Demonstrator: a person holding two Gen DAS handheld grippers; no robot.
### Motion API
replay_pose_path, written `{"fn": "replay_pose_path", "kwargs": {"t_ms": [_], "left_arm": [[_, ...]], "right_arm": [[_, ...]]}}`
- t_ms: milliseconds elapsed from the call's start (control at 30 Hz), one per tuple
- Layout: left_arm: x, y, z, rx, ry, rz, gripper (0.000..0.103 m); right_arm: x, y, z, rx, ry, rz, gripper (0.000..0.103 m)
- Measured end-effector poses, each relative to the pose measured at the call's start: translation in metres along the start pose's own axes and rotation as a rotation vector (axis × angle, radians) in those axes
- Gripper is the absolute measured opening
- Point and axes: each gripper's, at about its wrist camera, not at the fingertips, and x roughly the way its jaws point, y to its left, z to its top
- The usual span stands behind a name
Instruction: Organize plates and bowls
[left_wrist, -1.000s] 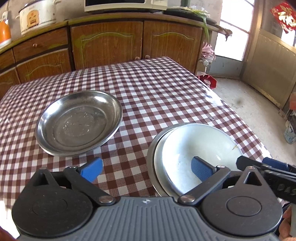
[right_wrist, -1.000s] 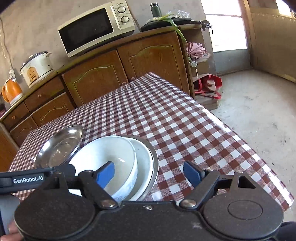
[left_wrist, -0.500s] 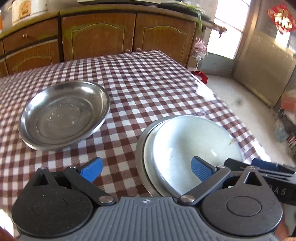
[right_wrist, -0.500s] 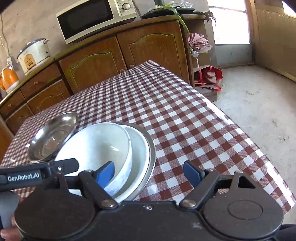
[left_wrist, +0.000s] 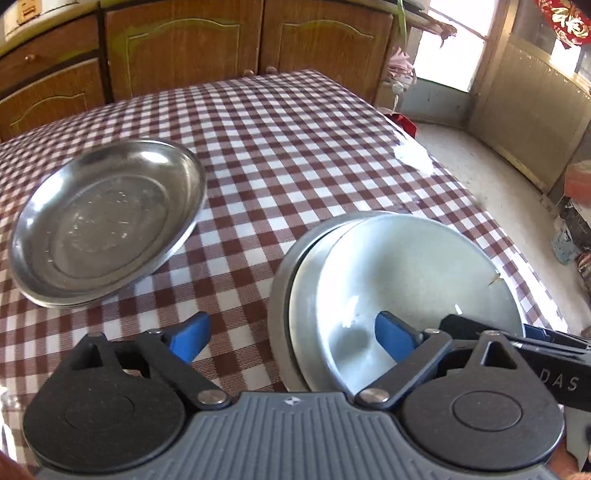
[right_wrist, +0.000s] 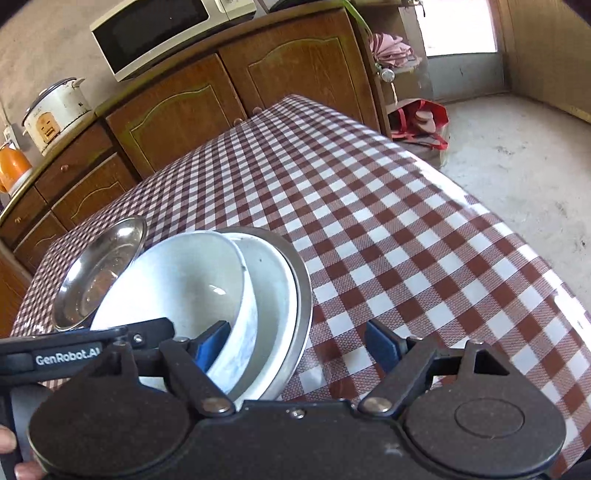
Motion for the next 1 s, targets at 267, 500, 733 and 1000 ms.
{"fn": "replay_pose_path", "kwargs": {"t_ms": [267,500,733,1000], "left_arm": [[0.011,0.002,0.008,-0.042,-0.013,-0.137,0.072],[0.008,-0.005,0.007,-0.057,-0.009,-0.13,0.065],[-0.008,-0.008,0.002,-0.036,-0.023,-0.118,0.064],[-0.034,-0.008,-0.003,-0.037,-0.046,-0.089,0.064]], "right_arm": [[0.013,-0.005,0.005,0.079,0.008,0.116,0.06],[0.009,-0.002,0.004,0.067,-0.001,0.135,0.054],[0.0,-0.005,0.0,0.088,0.018,0.147,0.054],[-0.019,0.004,0.0,0.077,0.021,0.173,0.054]]}}
